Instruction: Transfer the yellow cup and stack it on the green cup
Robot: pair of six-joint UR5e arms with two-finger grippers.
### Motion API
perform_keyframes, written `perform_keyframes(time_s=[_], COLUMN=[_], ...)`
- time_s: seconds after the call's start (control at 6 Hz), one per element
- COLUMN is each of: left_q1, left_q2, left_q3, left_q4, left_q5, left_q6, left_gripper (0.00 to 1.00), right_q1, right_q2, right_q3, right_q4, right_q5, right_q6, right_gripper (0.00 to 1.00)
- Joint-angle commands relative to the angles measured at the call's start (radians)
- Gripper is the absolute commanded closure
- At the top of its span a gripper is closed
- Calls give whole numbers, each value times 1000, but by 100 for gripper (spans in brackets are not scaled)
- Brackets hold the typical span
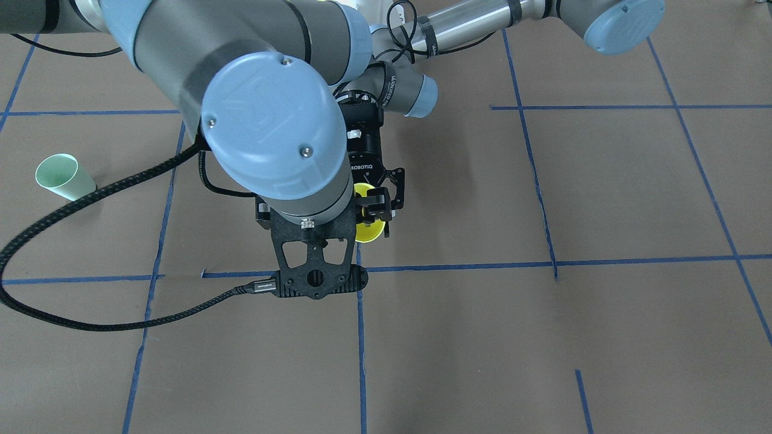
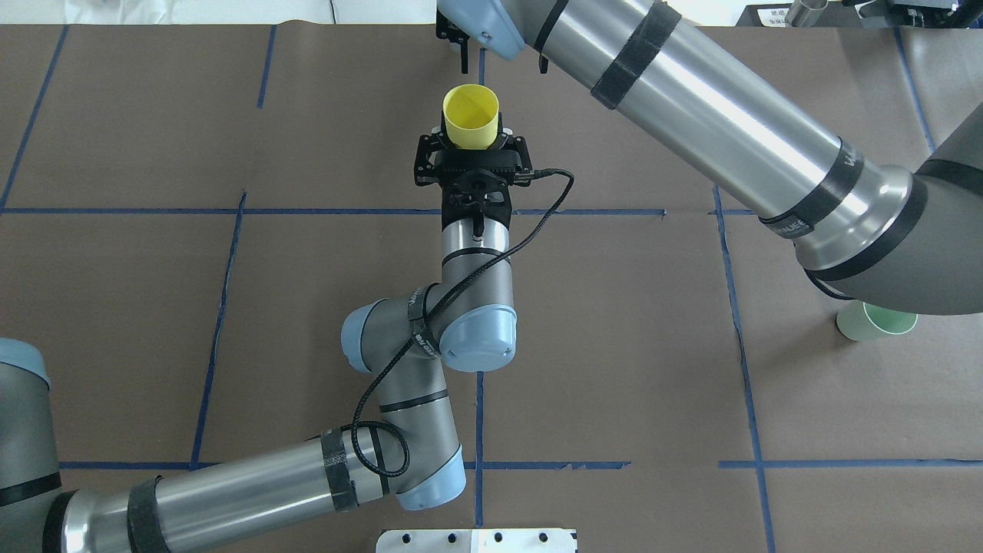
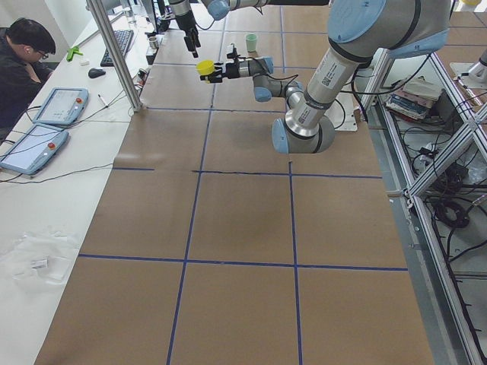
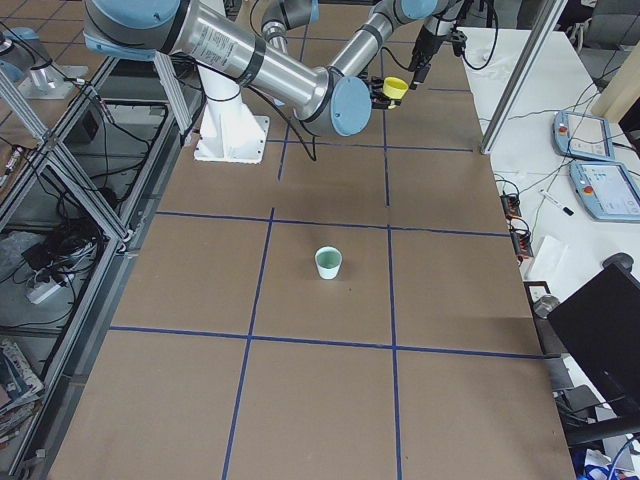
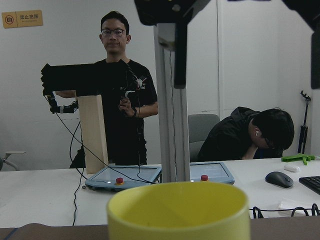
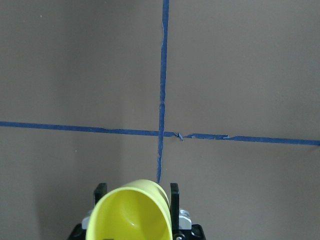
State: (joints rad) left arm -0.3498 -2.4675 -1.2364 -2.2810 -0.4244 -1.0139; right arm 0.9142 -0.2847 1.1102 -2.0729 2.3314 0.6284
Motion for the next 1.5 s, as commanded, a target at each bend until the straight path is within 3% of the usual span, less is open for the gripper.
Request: perform_keyframes(time_s=[0.0,0.5,1.0,1.17,1.33], left_q1=[2,2,0,0,0], left_q2=[1,1,1,2,2], left_q3=[-1,-1,-5,-6,-6], left_q4=[0,0,-2,-3,-2], left_q5=[-1,-2,-2,-2,-2], left_q6=[0,1,1,1,1], left_gripper=[54,54,54,53,53], right_q1=[-29,-50,-61,-61,-60], right_q2=[-5,-24,-19,-19,-18], right_q3=[-6,-6,-1,-1,-1], right_q4=[-27,-27,-26,-26,-26], right_q5=[-30,-30,-30,-30,-30], right_q6=[-38,-53,-53,-53,-53], right_gripper=[12,34,46,54,71])
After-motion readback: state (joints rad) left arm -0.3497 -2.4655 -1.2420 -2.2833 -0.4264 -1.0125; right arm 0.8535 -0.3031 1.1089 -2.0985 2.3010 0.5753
